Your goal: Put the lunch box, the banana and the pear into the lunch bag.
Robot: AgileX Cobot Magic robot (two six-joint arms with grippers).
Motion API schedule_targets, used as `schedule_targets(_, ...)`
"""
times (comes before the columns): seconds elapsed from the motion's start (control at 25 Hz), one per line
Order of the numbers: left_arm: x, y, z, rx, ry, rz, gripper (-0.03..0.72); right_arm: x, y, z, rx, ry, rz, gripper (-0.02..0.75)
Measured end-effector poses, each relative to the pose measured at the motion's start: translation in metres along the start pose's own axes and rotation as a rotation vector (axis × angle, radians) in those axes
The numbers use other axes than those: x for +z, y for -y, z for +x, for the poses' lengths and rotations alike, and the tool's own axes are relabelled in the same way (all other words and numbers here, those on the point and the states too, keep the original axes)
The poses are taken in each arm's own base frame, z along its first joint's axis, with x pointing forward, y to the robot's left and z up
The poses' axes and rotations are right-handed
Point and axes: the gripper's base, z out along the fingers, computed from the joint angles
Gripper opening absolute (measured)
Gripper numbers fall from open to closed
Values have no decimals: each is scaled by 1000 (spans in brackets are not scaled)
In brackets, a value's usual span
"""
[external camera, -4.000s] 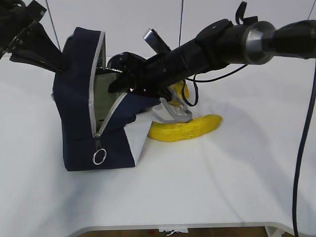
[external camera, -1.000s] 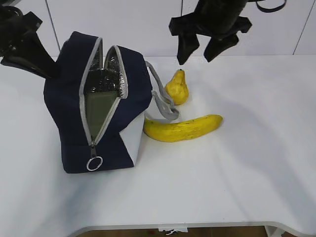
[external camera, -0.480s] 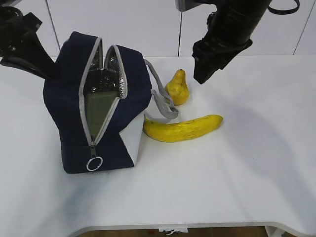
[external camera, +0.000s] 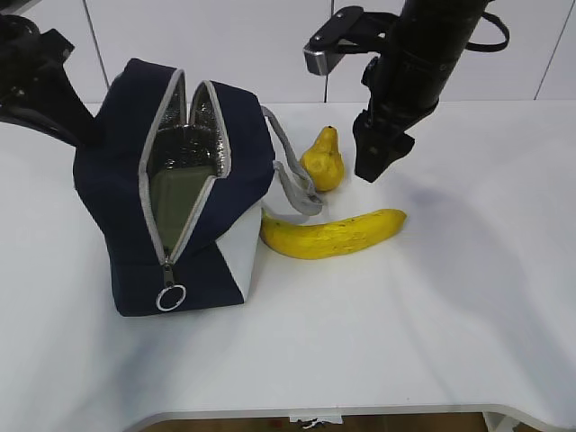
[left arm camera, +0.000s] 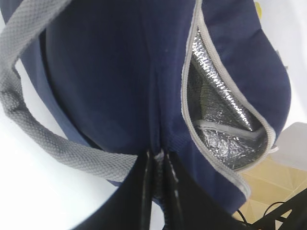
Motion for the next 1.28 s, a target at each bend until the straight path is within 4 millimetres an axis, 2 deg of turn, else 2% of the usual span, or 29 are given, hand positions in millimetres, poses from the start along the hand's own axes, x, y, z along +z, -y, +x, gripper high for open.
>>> schedule_targets(0.2,0,0,0,1,-1,-3,13,28,2,-2,-330,-23,-54,520)
schedule_targets(0.36,0,-1,1,6,-6,-15,13,47,4,-3,-452,-30,-71,520)
schedule_targets(0.48,0,-3,1,12,-11,-29,13,59,5,-4,-485,-35,-85,520)
schedule_targets(0.72,0,-4,1,15,-15,-38,13,66,4,-6,-521,-6,-108,520)
schedule_targets(1.28,0,-4,1,15,-15,-39,13,103,6,-6,-552,-15,-136,520)
